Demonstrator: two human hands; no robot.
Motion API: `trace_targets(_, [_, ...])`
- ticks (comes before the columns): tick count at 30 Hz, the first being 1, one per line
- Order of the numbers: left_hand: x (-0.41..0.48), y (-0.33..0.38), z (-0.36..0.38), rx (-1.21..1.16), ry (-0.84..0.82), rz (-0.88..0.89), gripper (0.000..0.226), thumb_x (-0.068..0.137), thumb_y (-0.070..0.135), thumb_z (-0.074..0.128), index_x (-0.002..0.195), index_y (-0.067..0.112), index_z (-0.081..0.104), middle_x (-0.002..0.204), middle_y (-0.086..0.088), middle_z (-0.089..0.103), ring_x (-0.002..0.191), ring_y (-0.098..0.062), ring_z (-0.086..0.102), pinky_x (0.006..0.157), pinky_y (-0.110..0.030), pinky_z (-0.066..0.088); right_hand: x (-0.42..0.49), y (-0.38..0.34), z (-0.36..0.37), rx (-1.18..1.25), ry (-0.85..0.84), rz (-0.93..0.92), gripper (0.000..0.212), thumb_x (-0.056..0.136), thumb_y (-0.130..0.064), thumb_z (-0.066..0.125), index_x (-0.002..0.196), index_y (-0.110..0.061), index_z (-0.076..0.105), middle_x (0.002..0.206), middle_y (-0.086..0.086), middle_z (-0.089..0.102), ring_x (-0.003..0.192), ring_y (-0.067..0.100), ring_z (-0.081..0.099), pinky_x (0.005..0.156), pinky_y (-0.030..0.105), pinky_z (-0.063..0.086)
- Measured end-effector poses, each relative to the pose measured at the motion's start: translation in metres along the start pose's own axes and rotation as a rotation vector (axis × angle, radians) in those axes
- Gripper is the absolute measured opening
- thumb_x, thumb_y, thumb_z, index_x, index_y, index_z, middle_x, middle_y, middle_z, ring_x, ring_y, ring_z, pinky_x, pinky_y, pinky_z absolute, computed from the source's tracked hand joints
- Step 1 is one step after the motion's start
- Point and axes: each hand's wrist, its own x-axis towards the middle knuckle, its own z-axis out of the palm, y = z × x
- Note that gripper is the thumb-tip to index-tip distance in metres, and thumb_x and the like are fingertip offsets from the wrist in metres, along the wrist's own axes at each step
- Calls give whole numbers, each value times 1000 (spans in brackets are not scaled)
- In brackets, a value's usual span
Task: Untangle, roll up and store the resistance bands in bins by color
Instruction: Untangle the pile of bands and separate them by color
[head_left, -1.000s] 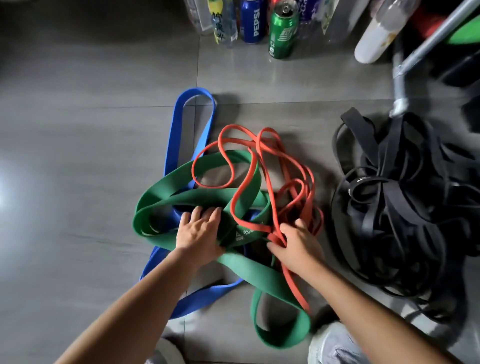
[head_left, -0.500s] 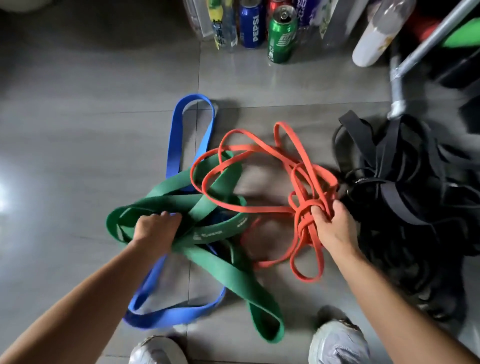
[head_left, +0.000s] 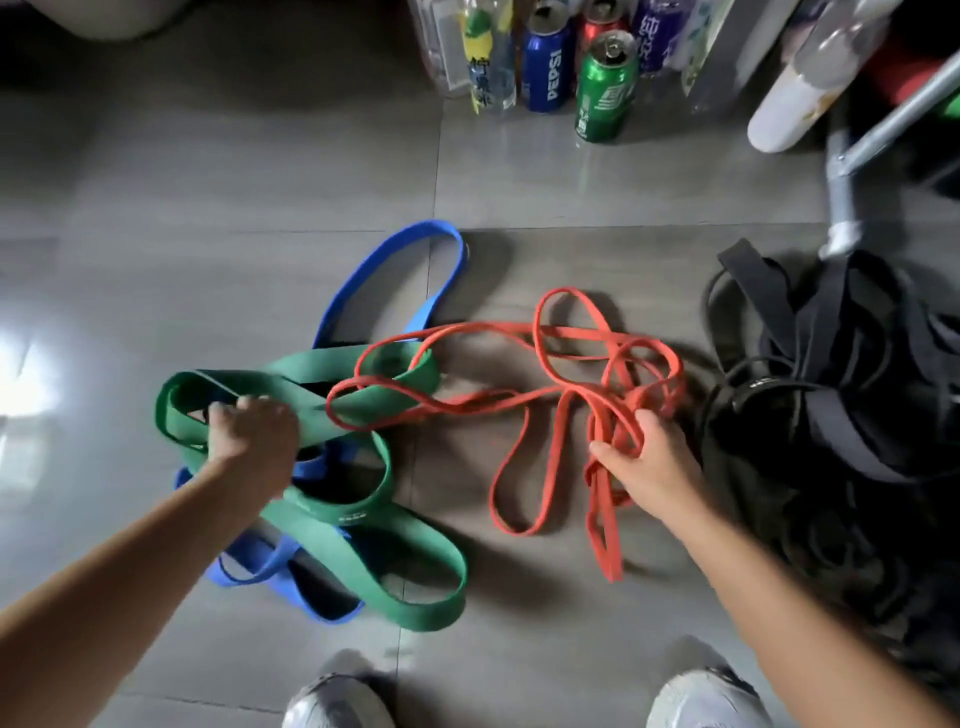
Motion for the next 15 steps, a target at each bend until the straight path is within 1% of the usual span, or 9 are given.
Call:
trace_targets(1, [-4,16,-21,-102,19,63,61,73,56,67,121,23,51,121,2,55,114,-18,50,86,-31,41,-3,-1,6,-25,-30,-12,49,79,-29,73,118,-6,55,114,15,57,114,33,51,86,32,36])
trace_targets(3, [-12,46,-53,-359,174,215,53,75,55,66,114,21,56,118,-1,57,112,-23,53,83,-33,45,-7,-1,12,-49,-38,-7,72,78,-30,75,137,-7,42,138,18,42,130,31,37,101,31,29])
trace_targets(5, [-10,71,-65,-544,368,359,41,82,36,63,116,16,56,122,-6,54,113,-30,53,83,-38,49,-6,2,13,-90,-12,0,83,75,-34,76,143,-13,34,146,19,32,135,31,30,104,33,30])
trace_targets(6, [-5,81,-66,-580,418,415,38,83,27,61,119,15,55,124,-7,52,112,-32,53,80,-41,50,-4,5,13,-108,0,6,86,73,-34,77,144,-15,32,145,20,31,135,32,29,105,35,31])
trace_targets(8, [6,99,-61,-576,346,455,43,86,19,53,128,18,48,131,-5,48,114,-31,52,78,-41,50,-2,7,13,-117,-3,17,87,72,-33,77,144,-16,31,142,21,34,133,33,29,105,36,32])
trace_targets(11, [14,127,-56,-562,180,390,63,90,19,50,146,17,21,145,-4,36,128,-26,41,98,-40,43,-3,9,16,-112,-54,24,82,76,-32,73,144,-18,29,147,17,27,135,32,29,104,36,33])
trace_targets(12, [14,135,-55,-601,155,342,69,90,17,51,148,15,14,149,-5,30,131,-27,37,101,-40,40,-4,9,17,-110,-60,8,80,78,-31,72,144,-19,29,149,17,24,135,32,31,104,35,33])
trace_targets(13, [14,142,-57,-653,128,292,72,89,16,52,148,13,11,150,-7,27,131,-28,37,100,-41,40,-5,9,18,-108,-64,-8,79,79,-29,71,144,-19,29,150,16,22,133,32,34,104,34,34])
trace_targets(15, [13,150,-62,-755,65,196,61,90,15,51,144,10,22,141,-13,40,123,-32,48,94,-42,43,-7,8,20,-102,-53,-29,79,79,-27,71,145,-20,28,149,16,23,130,33,38,102,34,36])
